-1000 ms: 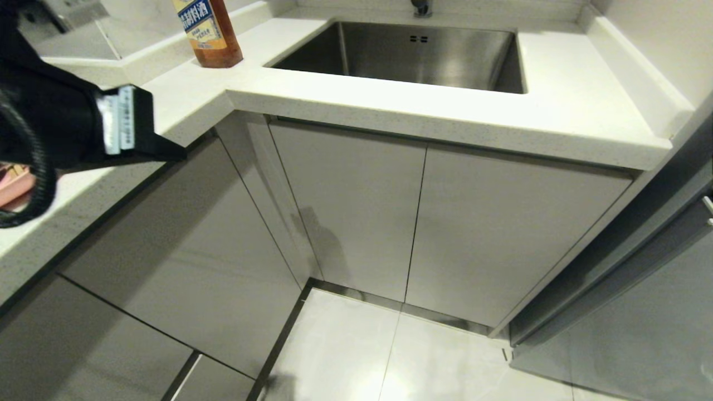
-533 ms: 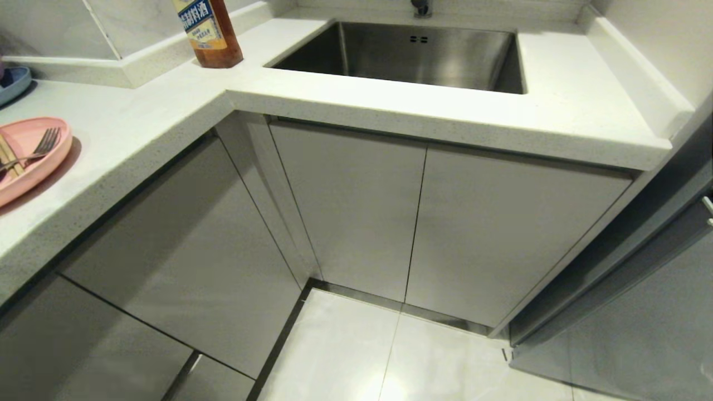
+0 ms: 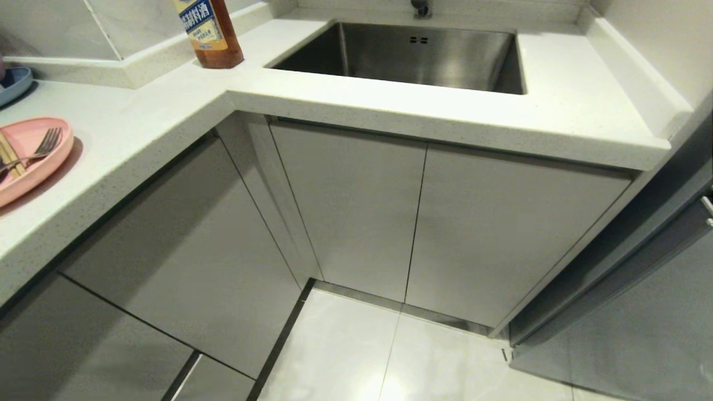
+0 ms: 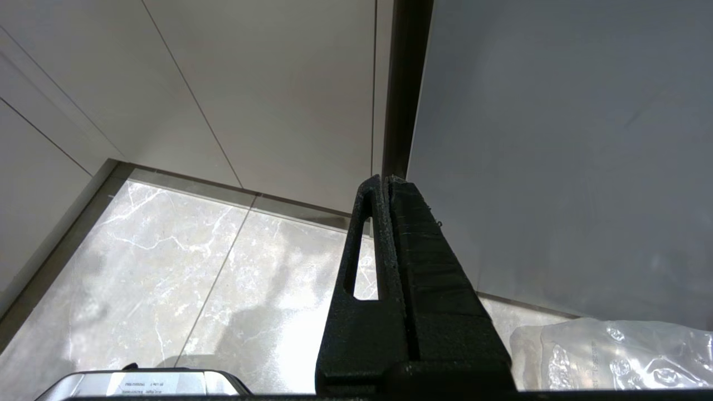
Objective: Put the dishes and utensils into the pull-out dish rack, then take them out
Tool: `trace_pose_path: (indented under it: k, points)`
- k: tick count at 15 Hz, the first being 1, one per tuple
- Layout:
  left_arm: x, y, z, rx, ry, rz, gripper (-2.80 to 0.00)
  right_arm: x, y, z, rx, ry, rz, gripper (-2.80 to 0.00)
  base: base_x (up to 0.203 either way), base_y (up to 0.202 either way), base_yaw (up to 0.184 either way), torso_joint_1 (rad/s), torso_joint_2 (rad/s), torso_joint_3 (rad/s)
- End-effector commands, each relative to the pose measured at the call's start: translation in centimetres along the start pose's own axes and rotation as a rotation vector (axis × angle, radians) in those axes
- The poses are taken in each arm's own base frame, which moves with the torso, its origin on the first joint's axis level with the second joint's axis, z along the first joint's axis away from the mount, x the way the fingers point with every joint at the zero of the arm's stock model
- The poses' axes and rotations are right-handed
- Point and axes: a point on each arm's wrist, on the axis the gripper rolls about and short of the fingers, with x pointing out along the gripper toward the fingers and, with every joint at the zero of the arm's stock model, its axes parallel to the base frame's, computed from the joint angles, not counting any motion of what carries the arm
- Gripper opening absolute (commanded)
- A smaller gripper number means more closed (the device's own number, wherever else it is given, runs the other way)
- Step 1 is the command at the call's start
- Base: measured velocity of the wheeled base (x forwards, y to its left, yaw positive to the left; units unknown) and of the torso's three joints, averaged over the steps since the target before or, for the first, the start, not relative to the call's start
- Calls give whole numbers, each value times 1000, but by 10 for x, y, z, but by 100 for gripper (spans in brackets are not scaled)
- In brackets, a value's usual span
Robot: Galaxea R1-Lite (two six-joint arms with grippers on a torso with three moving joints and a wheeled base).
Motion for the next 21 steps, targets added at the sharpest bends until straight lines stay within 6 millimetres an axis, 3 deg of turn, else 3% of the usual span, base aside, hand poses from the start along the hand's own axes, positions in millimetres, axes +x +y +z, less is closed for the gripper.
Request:
trace_pose_path:
  k: [1, 4, 9, 13, 17, 21]
  points:
    - [-26, 1, -37, -2, -61, 17, -280, 0, 0, -1, 0, 2, 1, -280, 0, 0, 0, 0, 0, 0]
    - [-30, -5, -77, 32, -89, -1, -280, 0, 0, 0, 0, 1, -1, -280, 0, 0, 0, 0, 0, 0]
    - [-17, -9, -146, 93, -25, -58, -280, 0, 0, 0, -1, 2, 1, -280, 0, 0, 0, 0, 0, 0]
    - [3, -12, -172, 100, -59, -64, -280, 0, 0, 0, -1, 1, 1, -280, 0, 0, 0, 0, 0, 0]
    - [16, -15, -207, 104, 30, -74, -280, 0, 0, -1, 0, 3, -1, -280, 0, 0, 0, 0, 0, 0]
    - [20, -17, -221, 94, 73, -140, -280, 0, 0, 0, 0, 2, -1, -280, 0, 0, 0, 0, 0, 0]
